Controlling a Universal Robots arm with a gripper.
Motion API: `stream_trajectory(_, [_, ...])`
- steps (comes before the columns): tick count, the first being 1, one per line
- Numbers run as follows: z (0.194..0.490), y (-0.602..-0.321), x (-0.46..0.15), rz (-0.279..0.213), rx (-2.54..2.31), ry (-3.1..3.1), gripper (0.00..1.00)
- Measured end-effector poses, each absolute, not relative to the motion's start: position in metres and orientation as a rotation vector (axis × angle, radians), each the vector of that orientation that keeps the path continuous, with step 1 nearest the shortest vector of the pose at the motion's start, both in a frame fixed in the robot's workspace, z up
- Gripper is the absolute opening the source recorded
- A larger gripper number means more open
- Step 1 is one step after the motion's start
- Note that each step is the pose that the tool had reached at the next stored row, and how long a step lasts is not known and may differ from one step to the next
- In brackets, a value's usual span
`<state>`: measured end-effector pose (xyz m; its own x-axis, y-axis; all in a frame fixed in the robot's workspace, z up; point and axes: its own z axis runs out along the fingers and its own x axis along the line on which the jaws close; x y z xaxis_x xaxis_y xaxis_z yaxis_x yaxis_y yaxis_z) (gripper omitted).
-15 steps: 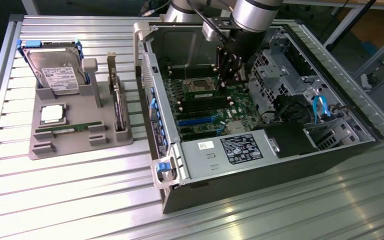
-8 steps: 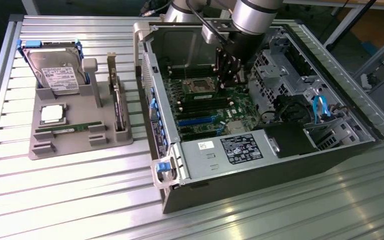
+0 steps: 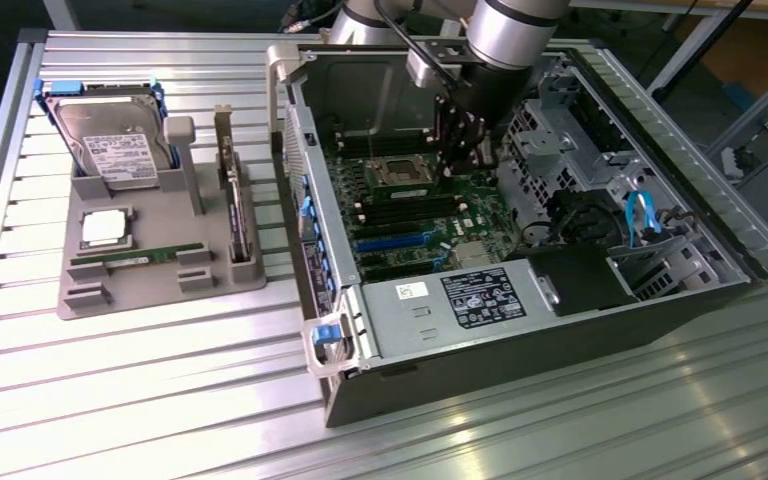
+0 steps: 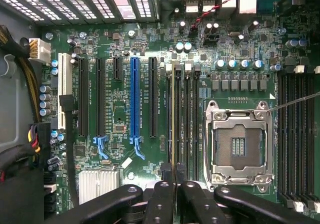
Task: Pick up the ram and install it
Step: 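Insert the ram into the slot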
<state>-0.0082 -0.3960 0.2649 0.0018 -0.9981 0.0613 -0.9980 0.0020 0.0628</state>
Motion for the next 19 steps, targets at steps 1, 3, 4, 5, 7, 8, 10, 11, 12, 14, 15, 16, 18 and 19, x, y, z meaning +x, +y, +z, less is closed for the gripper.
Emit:
stream_trajectory(1, [0.265, -0.396, -0.008, -0.002, 2.159, -2.159, 0.12])
stream_trajectory(3, [0.265, -0.396, -0.008, -0.002, 2.159, -2.16, 0.12])
stream_trajectory(4, [0.264, -0.396, -0.008, -0.002, 2.159, -2.16, 0.12])
stream_trajectory(5, [0.264, -0.396, -0.008, -0.002, 2.159, -2.159, 0.12])
stream_trajectory(7, [0.263, -0.396, -0.008, -0.002, 2.159, -2.159, 0.12])
stream_trajectory(8, [0.262, -0.396, -0.008, -0.002, 2.159, -2.159, 0.12])
stream_trajectory(10, [0.262, -0.396, -0.008, -0.002, 2.159, -2.159, 0.12])
stream_trajectory(11, [0.261, -0.396, -0.008, -0.002, 2.159, -2.159, 0.12])
stream_trajectory(12, [0.26, -0.396, -0.008, -0.002, 2.159, -2.159, 0.12])
stream_trajectory(14, [0.258, -0.396, -0.008, -0.002, 2.159, -2.159, 0.12])
stream_trajectory(15, [0.257, -0.396, -0.008, -0.001, 2.159, -2.159, 0.12])
stream_trajectory(16, [0.256, -0.396, -0.008, -0.001, 2.159, -2.159, 0.12])
stream_trajectory(18, [0.253, -0.396, -0.008, -0.001, 2.159, -2.159, 0.12])
stream_trajectory(19, [0.252, -0.396, -0.008, -0.001, 2.159, -2.159, 0.12])
